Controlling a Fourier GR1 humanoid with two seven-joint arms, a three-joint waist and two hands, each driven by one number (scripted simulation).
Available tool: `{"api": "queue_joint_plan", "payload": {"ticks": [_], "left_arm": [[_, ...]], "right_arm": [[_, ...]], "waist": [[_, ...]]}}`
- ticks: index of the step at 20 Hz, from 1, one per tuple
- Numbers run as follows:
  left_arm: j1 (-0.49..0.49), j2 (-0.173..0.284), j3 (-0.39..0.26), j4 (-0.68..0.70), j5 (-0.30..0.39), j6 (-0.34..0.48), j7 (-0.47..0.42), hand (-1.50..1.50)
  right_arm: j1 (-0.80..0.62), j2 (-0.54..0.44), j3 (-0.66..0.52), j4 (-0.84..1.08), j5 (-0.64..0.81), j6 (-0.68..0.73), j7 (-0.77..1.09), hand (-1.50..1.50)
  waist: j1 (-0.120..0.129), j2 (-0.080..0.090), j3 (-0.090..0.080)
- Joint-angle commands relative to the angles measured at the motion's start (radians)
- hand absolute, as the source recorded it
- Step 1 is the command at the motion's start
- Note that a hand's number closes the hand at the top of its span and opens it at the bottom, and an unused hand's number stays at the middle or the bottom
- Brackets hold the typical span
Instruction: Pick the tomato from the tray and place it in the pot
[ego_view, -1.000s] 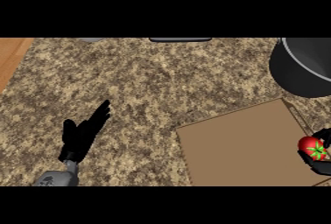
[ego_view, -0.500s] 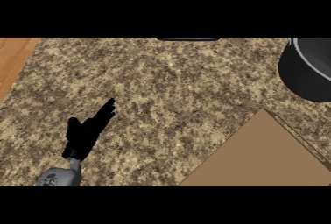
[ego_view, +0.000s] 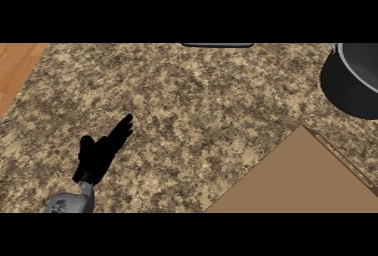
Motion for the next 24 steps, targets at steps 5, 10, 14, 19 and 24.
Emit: {"api": "queue_joint_plan", "payload": {"ticks": [5, 10, 14, 19, 24], "left_arm": [[-0.031, 0.011, 0.022, 0.066, -0.019, -0.011, -0.057, 0.00], [-0.057, 0.002, 0.018, 0.031, -0.017, -0.007, 0.006, 0.00], [0.007, -0.007, 0.013, 0.017, -0.006, -0.020, -0.023, 0.00], [0.010, 0.007, 0.018, -0.002, -0.015, -0.022, -0.022, 0.00], [-0.016, 0.000, 0.019, 0.022, -0.007, -0.040, -0.015, 0.00]], "right_arm": [[-0.244, -0.099, 0.080, 0.058, 0.119, -0.054, 0.084, 1.50], [-0.366, -0.082, 0.137, 0.094, 0.202, -0.126, 0.122, 1.50], [-0.462, -0.094, 0.216, 0.081, 0.282, -0.082, 0.220, 1.50], [-0.576, -0.020, 0.300, 0.091, 0.389, -0.179, 0.320, 1.50], [-0.628, 0.062, 0.361, 0.144, 0.474, -0.241, 0.336, 1.50]], "waist": [[0.002, 0.000, -0.005], [0.009, 0.002, -0.004], [0.012, 0.001, -0.005], [0.022, 0.004, -0.005], [0.017, 0.006, -0.005]]}}
